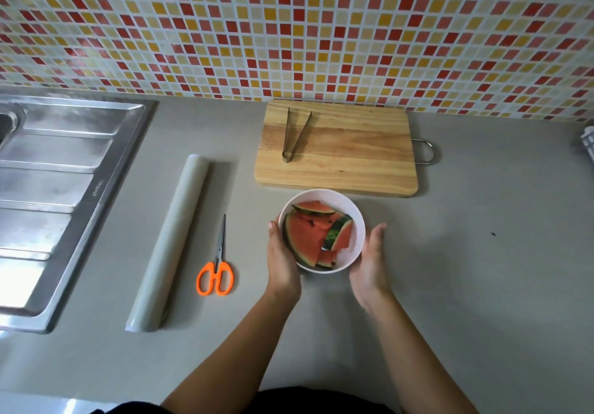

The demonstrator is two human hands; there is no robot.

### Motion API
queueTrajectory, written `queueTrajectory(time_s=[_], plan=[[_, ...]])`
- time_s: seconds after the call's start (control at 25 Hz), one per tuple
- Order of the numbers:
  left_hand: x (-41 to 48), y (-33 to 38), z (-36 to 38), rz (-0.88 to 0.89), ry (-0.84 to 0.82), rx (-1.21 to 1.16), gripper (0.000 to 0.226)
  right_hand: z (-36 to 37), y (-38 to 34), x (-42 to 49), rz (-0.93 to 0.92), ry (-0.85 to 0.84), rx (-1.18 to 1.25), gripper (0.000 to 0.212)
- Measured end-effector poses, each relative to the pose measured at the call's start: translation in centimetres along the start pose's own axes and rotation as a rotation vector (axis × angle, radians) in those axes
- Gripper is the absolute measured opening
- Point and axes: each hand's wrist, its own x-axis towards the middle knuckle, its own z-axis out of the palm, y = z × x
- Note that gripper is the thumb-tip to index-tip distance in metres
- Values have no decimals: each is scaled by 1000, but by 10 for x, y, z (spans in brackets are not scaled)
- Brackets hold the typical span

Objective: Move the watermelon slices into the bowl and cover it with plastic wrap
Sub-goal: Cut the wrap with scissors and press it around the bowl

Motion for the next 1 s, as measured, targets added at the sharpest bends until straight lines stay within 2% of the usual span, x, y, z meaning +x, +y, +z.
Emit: queueTrajectory(time_s=[0.16, 0.32, 0.56, 0.68, 1.0], plan=[[2, 10, 3, -5, -31, 66, 53, 3, -3, 1, -10, 53, 17, 48], [8, 21, 10, 80, -56, 216, 51, 3, -6, -4, -29, 73, 91, 46], [7, 20, 7, 167, -95, 199, 46, 10, -26, -7, 41, -10, 171, 71], [8, 18, 4, 153, -59, 141, 46, 17, -35, -7, 87, -49, 192, 82], [11, 25, 3, 176, -65, 114, 41, 16, -38, -11, 188, -153, 379, 87]])
